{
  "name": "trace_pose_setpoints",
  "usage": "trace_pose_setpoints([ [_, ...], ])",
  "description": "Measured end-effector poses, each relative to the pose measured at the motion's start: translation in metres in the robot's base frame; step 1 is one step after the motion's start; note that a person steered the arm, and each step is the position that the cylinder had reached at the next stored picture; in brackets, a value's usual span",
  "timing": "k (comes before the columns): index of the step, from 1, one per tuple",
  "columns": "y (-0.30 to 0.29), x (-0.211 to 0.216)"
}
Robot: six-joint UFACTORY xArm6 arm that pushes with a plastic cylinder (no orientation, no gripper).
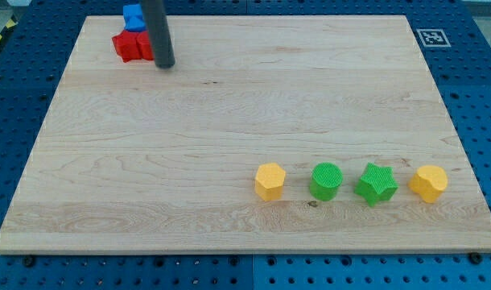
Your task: Move the yellow hexagon into the green blocks
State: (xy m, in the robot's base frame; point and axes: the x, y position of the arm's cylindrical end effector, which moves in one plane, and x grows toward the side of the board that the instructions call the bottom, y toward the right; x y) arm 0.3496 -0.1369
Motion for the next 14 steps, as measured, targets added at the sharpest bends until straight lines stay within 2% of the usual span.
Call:
trace_pose_setpoints([
  [1,0.003,0.094],
  [2,0.033,0.173],
  [3,0.077,0.227],
  [5,0.08,0.233],
  [6,0.081,0.221],
  [7,0.108,0.208],
  [10,0.248,0.206],
  [11,0.278,0.206],
  [12,0.264,0.201],
  [14,0.162,0.193],
])
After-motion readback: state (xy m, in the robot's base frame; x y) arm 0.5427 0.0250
